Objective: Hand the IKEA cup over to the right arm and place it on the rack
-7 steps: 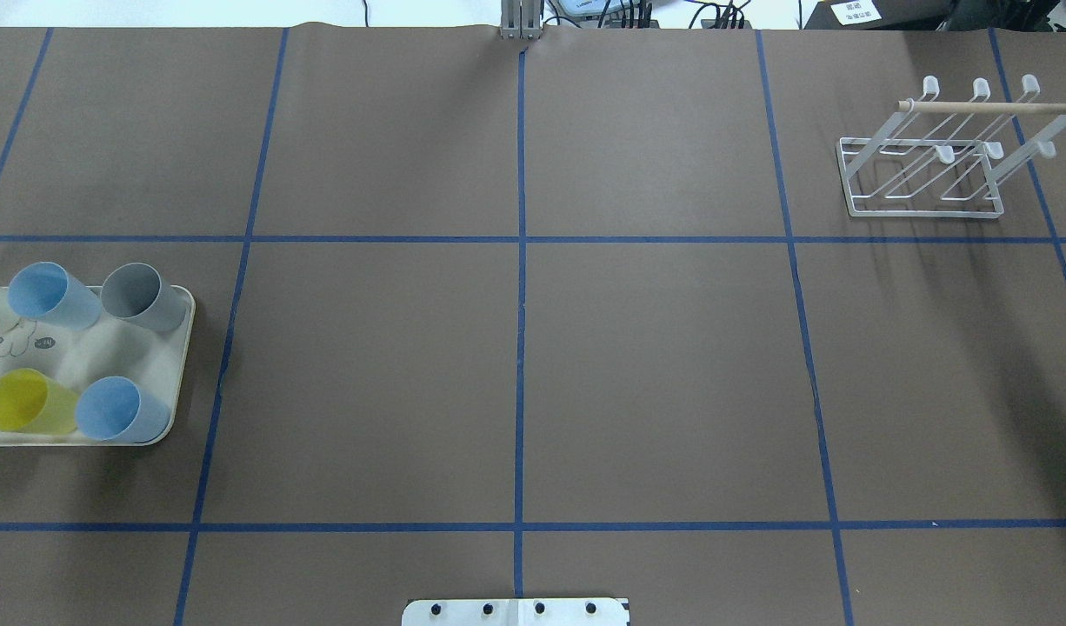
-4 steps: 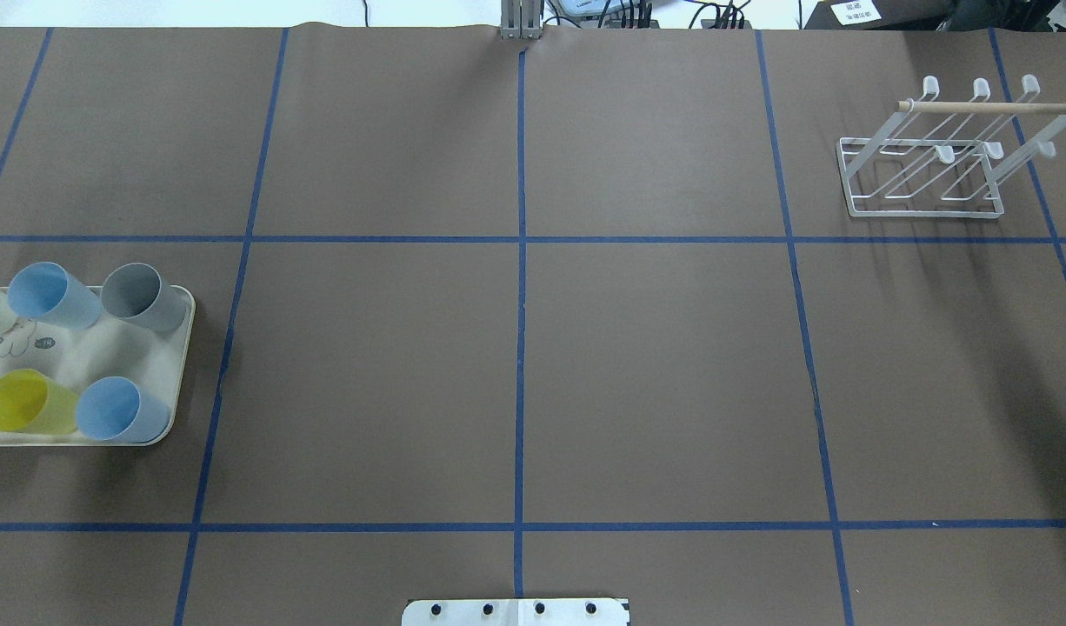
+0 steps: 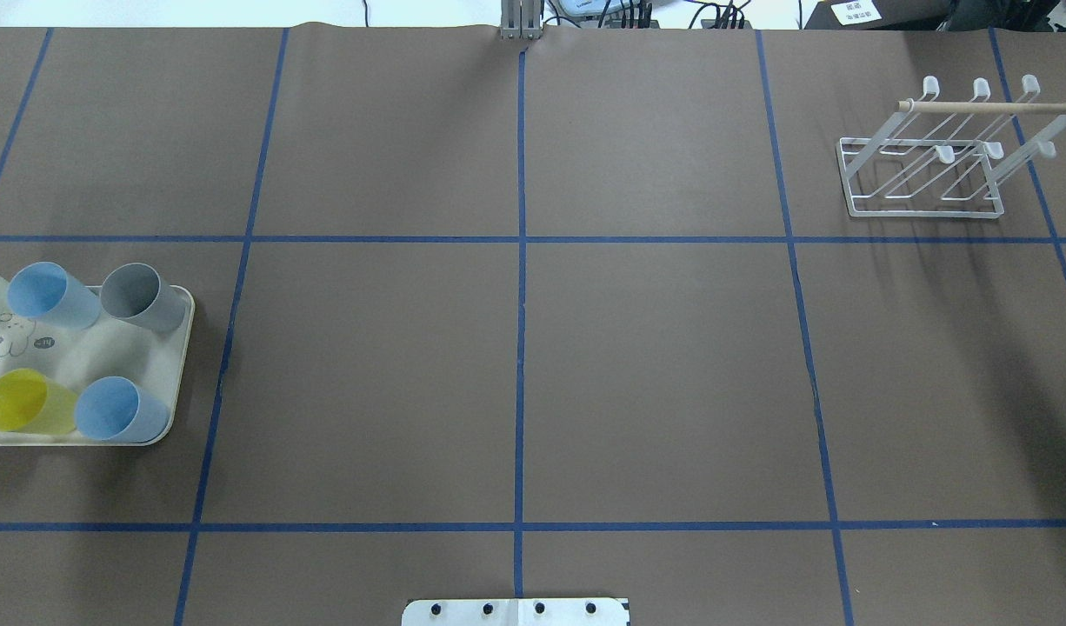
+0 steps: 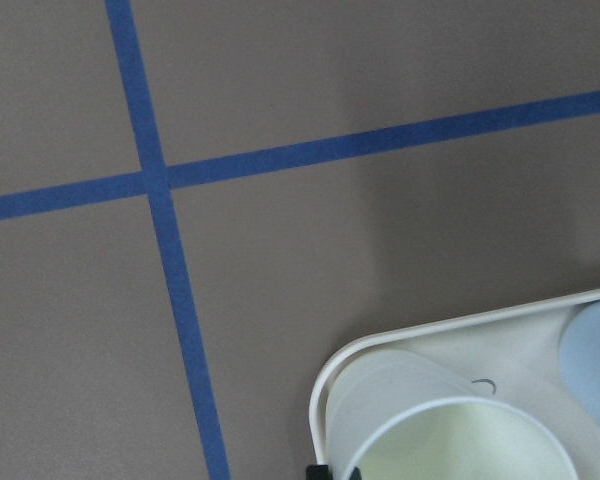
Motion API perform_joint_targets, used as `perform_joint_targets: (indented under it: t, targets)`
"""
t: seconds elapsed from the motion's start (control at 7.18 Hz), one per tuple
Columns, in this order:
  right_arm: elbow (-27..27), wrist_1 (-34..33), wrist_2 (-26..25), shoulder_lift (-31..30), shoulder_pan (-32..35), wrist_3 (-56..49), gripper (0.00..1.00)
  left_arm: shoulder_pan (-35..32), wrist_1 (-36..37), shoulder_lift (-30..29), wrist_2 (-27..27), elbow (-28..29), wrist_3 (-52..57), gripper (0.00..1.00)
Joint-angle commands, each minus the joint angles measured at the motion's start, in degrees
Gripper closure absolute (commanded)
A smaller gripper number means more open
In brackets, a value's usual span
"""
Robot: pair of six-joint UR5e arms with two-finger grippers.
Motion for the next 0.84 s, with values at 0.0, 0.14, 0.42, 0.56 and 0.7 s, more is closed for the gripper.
perform_joint_targets:
  t: [0.0, 0.14, 0.42, 0.56, 0.7]
  targets:
    - [0.7, 0.0, 0.0, 0.7, -1.2, 0.1, 0.00, -6.4, 13.8, -0.3, 0.4, -12.1, -0.2, 1.00]
    - [1.9, 0.0, 0.1, 0.8, -1.8, 0.2, 0.00, -6.8, 21.2, -0.9, 1.2, -19.0, -0.8, 1.00]
    - [4.1, 0.1, 2.4, 3.6, -5.2, 11.2, 0.00, -3.6, 23.0, -4.4, 1.8, -24.8, -18.5, 1.00]
    - [6.1, 0.1, 2.4, 6.3, -8.2, 19.2, 0.00, 3.2, 22.7, -7.1, 0.0, -27.7, -29.9, 1.00]
    - [6.2, 2.6, 2.3, 9.8, -10.9, 27.7, 0.00, 6.9, 22.4, -10.8, -0.2, -28.8, -39.1, 1.00]
